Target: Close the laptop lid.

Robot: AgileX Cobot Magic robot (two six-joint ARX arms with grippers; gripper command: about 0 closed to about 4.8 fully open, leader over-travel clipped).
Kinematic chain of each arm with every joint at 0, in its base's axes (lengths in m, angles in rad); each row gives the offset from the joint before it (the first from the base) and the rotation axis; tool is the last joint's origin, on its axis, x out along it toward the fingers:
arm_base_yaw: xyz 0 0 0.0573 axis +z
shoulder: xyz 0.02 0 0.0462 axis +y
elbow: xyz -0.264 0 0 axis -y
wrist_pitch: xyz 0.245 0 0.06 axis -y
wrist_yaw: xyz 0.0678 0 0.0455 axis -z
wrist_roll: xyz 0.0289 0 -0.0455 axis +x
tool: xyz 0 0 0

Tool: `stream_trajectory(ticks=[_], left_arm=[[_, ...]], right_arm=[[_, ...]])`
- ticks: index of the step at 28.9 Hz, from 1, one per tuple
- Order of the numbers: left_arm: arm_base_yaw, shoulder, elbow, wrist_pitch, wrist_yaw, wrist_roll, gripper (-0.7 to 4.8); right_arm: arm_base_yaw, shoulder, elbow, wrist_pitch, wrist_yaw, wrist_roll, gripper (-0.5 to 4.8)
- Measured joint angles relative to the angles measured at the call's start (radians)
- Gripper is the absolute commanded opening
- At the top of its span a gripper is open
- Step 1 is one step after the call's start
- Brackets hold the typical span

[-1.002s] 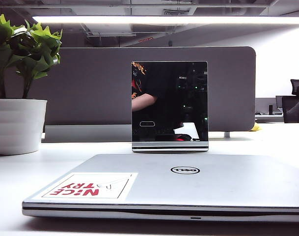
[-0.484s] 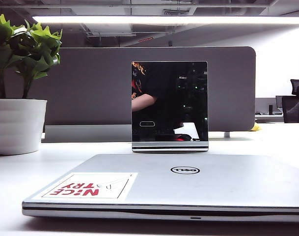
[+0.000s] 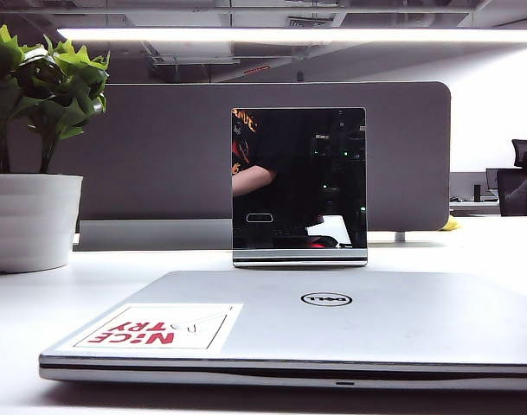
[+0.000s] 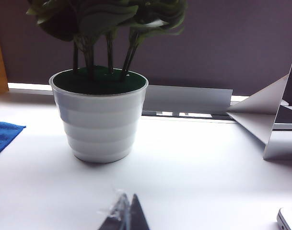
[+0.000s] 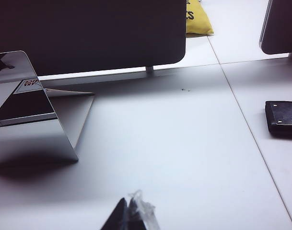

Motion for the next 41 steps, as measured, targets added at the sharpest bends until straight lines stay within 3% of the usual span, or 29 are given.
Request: stream_trajectory(ticks=[41], left_arm=[[0.000,0.000,0.000,0.000,0.000,0.002,-0.05]], right_arm=[[0.000,-0.009,0.000,-0.006,0.017,0.000,-0.03]])
